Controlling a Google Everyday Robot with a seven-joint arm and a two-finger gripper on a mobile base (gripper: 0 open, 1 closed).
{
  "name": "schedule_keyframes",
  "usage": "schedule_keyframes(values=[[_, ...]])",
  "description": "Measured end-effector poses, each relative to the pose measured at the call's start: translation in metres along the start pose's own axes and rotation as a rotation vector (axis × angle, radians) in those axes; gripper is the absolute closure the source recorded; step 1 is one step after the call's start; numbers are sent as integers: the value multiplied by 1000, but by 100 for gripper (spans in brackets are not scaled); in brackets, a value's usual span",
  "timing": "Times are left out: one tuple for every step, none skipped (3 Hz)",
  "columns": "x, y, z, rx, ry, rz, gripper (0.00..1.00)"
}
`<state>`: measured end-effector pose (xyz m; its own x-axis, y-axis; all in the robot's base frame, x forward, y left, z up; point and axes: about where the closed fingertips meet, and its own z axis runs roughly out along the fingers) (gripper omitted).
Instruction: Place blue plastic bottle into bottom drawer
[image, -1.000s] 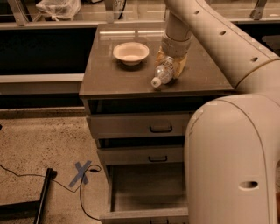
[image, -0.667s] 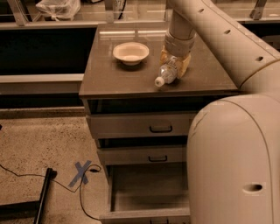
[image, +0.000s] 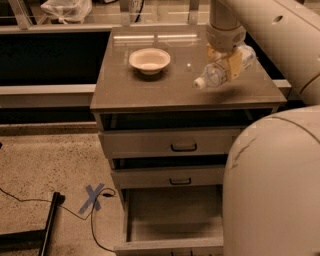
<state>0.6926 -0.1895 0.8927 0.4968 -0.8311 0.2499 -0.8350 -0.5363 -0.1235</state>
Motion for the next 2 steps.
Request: schedule_keyframes(values=[[3,-2,0,12,10,92,100],[3,-6,3,24,12,91,100]])
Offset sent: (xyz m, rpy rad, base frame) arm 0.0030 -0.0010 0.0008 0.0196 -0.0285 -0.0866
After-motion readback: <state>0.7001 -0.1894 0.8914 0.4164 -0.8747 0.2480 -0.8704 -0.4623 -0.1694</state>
